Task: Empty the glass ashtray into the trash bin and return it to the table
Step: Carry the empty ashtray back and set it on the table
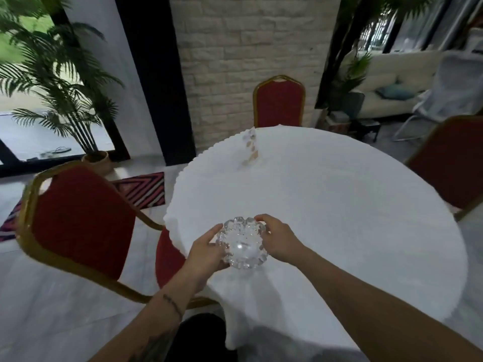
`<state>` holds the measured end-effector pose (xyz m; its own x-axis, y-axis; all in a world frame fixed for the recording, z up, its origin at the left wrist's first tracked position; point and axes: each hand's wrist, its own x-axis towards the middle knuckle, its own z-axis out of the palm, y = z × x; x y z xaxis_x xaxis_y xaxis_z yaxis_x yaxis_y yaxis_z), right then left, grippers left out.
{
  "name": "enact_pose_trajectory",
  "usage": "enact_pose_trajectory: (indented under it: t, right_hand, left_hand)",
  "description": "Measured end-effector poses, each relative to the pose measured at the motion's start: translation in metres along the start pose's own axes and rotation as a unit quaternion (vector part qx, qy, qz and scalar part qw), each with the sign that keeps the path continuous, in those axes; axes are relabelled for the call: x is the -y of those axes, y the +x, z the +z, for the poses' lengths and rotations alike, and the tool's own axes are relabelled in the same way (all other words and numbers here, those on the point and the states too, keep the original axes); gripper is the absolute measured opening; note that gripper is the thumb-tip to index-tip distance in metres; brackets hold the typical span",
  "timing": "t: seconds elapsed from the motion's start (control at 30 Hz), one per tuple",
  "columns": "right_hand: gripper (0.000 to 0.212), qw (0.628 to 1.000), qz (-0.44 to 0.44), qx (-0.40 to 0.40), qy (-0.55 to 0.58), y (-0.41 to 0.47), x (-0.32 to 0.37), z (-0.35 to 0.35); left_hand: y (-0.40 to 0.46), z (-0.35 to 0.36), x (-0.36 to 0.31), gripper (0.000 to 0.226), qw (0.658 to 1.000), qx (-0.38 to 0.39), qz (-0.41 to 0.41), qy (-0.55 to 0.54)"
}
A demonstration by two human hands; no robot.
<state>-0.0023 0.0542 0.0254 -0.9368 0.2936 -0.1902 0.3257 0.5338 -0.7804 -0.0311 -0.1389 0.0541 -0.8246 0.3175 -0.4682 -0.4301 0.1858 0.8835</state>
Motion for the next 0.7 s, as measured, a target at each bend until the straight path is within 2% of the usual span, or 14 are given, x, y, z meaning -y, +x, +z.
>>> enact_pose_trajectory:
  t: [0.1, 0.27, 0.57, 0.7]
  right_hand:
    - [0.044, 1.0, 0.024, -0.005, 0.004, 0.031, -0.036, -0.035]
    - [0.049, 0.999, 0.045, -0.001, 0.001, 0.077, -0.084, -0.078]
    - [0.048, 0.996, 0.033, -0.01, -0.081, 0.121, -0.137, -0.105]
    - [0.049, 0.995, 0.019, -0.012, -0.1, 0.13, -0.148, -0.11]
  left_hand:
    - [0.033, 0.051, -0.009, 0.046, 1.0, 0.005, -0.021, 0.016]
    - [0.091, 0.119, -0.011, 0.044, 0.999, -0.021, -0.031, 0.039]
    - [0.165, 0.176, -0.004, 0.068, 0.976, -0.06, -0.025, 0.206]
    - [0.177, 0.19, -0.004, 0.066, 0.97, -0.064, -0.033, 0.23]
